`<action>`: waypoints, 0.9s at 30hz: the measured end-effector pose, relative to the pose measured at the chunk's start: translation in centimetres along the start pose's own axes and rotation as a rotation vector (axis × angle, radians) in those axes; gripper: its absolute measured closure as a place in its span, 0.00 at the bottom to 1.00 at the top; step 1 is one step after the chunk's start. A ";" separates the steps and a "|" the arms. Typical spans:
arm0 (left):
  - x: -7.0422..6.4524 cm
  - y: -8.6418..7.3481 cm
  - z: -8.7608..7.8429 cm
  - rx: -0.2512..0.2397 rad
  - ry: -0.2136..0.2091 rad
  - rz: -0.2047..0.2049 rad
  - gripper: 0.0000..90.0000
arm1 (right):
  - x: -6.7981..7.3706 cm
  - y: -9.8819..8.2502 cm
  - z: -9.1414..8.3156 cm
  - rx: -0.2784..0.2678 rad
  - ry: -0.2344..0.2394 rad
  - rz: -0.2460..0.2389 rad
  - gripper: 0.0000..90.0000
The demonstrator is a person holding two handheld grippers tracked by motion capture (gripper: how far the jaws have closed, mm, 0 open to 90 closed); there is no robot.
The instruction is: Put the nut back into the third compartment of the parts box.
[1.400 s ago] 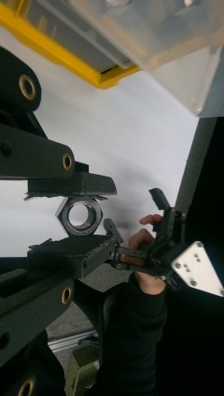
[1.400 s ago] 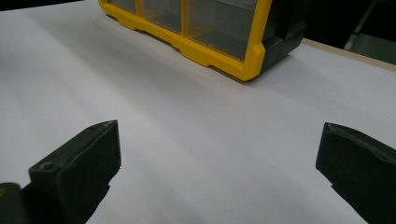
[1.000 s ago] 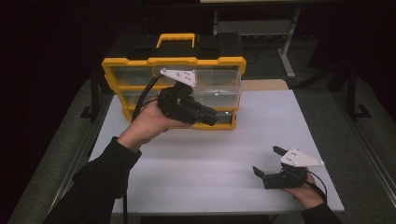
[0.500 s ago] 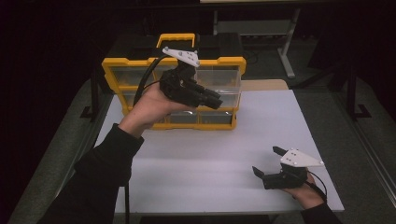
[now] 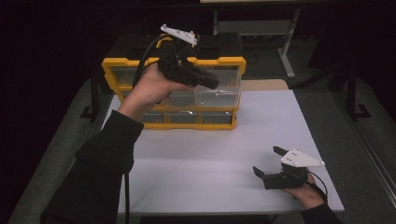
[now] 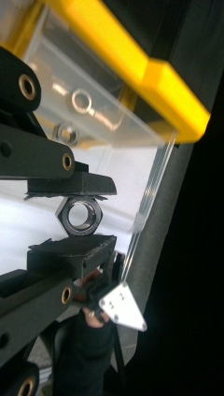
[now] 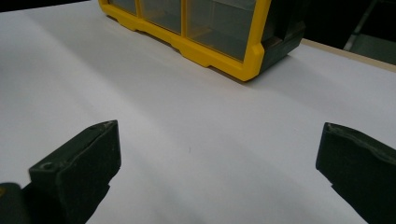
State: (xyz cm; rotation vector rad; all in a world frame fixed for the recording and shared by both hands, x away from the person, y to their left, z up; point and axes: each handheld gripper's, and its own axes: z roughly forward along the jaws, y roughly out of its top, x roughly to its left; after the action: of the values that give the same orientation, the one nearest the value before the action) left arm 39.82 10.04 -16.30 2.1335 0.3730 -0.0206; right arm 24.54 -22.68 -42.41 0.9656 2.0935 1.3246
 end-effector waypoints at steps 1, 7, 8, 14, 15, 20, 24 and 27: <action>0.2 0.1 0.0 -0.003 0.005 -0.001 0.78 | 0.0 0.0 0.0 -0.002 -0.001 0.000 0.00; 1.2 0.5 0.3 0.004 0.056 -0.002 0.78 | -0.1 0.1 0.0 -0.004 0.000 0.004 0.00; 1.3 0.5 0.4 0.010 0.065 -0.002 0.78 | 0.0 0.1 0.0 -0.005 0.002 0.005 0.00; 2.0 0.3 0.8 0.022 0.115 -0.009 0.78 | 0.0 0.1 0.2 -0.007 0.009 -0.005 0.00; 2.0 0.3 0.8 0.022 0.115 -0.009 0.78 | -0.1 0.1 0.2 -0.009 0.010 -0.005 0.00; 2.6 0.0 1.4 0.043 0.132 -0.016 0.78 | -0.1 0.1 0.2 -0.010 0.008 -0.004 0.00; 2.8 -0.2 1.7 0.049 0.133 -0.020 0.78 | -0.1 0.2 0.2 -0.012 0.009 -0.005 0.00; 2.9 -0.4 1.7 0.048 0.133 -0.023 0.78 | -0.2 0.2 0.2 -0.012 0.009 -0.006 0.00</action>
State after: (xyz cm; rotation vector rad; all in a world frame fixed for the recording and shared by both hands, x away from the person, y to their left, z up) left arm 42.69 9.64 -18.03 2.1845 0.4800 0.1003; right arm 24.82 -22.65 -42.34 0.9496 2.0908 1.3395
